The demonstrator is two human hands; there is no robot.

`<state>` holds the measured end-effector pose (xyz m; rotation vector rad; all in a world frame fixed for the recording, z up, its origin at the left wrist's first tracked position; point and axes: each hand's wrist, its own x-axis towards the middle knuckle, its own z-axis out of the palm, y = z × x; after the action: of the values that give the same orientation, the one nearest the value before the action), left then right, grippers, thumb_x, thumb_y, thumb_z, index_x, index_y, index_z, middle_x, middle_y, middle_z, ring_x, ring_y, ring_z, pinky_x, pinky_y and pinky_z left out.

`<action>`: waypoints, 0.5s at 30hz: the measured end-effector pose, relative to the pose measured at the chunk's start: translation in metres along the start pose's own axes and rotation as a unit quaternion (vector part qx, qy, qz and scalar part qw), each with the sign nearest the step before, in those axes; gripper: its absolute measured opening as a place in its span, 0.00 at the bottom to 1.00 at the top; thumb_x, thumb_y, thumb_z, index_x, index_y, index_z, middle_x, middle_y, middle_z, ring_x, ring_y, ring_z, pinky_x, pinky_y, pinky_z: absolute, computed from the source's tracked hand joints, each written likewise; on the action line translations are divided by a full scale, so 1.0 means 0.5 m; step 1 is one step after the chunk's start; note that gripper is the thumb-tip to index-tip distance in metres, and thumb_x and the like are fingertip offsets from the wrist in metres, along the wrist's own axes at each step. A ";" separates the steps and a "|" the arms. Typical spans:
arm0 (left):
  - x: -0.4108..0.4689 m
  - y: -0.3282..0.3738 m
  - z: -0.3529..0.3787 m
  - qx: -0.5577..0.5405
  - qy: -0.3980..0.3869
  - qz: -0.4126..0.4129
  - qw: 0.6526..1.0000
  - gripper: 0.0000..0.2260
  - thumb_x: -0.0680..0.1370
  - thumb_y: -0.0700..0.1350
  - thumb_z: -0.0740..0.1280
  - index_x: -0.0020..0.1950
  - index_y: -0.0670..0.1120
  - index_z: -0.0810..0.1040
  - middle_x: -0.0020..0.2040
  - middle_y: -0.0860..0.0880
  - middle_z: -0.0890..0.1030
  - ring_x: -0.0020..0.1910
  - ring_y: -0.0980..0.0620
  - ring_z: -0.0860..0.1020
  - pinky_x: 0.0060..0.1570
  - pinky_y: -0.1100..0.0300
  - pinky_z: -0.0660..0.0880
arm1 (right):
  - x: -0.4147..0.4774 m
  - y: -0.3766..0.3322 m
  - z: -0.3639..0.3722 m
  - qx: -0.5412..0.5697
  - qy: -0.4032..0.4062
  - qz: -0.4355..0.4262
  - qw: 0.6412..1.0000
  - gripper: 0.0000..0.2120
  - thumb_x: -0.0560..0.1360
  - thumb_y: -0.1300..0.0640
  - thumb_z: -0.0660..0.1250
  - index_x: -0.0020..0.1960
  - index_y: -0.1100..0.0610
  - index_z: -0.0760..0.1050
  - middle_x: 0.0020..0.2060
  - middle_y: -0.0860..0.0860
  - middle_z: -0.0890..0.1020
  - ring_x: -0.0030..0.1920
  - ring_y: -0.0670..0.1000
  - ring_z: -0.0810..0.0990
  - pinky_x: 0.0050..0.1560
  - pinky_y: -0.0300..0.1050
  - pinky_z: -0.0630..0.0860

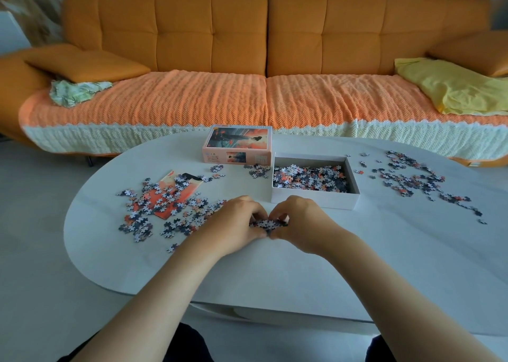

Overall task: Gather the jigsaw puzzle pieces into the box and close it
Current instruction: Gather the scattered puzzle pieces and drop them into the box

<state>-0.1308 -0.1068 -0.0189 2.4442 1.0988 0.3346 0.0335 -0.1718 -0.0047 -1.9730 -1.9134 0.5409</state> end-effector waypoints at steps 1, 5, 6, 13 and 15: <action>-0.001 0.002 0.000 -0.005 0.007 -0.002 1.000 0.11 0.70 0.49 0.77 0.50 0.53 0.81 0.48 0.55 0.76 0.45 0.57 0.75 0.45 0.63 0.71 | -0.001 -0.001 0.001 0.005 0.000 -0.001 1.000 0.14 0.68 0.51 0.76 0.53 0.51 0.82 0.48 0.50 0.78 0.47 0.49 0.76 0.46 0.40 0.73; -0.006 0.009 0.001 -0.026 0.024 -0.014 0.999 0.09 0.69 0.47 0.77 0.46 0.53 0.80 0.43 0.58 0.77 0.41 0.61 0.75 0.38 0.71 0.67 | -0.003 -0.005 -0.001 0.013 0.001 0.002 1.000 0.13 0.69 0.52 0.75 0.53 0.52 0.82 0.48 0.48 0.80 0.46 0.47 0.76 0.43 0.36 0.73; -0.007 0.011 0.002 -0.033 0.028 -0.018 0.999 0.08 0.69 0.47 0.77 0.46 0.53 0.81 0.42 0.58 0.78 0.40 0.62 0.75 0.36 0.73 0.66 | -0.003 -0.006 -0.002 0.012 0.000 0.004 1.000 0.13 0.70 0.52 0.75 0.53 0.52 0.81 0.47 0.48 0.80 0.45 0.47 0.76 0.41 0.34 0.72; 0.002 0.021 0.005 -0.088 0.035 -0.045 0.995 0.09 0.68 0.39 0.75 0.42 0.53 0.81 0.38 0.57 0.80 0.36 0.63 0.76 0.34 0.75 0.68 | 0.000 -0.013 -0.006 0.033 -0.003 0.029 0.999 0.08 0.70 0.56 0.73 0.49 0.56 0.83 0.44 0.52 0.83 0.33 0.49 0.75 0.35 0.42 0.77; 0.010 0.023 -0.001 -0.112 0.036 -0.058 0.991 0.09 0.69 0.41 0.76 0.42 0.54 0.81 0.38 0.57 0.80 0.36 0.61 0.77 0.33 0.73 0.68 | 0.003 -0.010 -0.014 0.061 0.001 0.051 0.997 0.07 0.70 0.58 0.72 0.48 0.55 0.83 0.41 0.51 0.83 0.32 0.50 0.79 0.32 0.40 0.78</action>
<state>-0.1201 -0.1095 -0.0124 2.1783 1.1607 0.4848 0.0328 -0.1702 0.0039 -1.9999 -1.7406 0.6673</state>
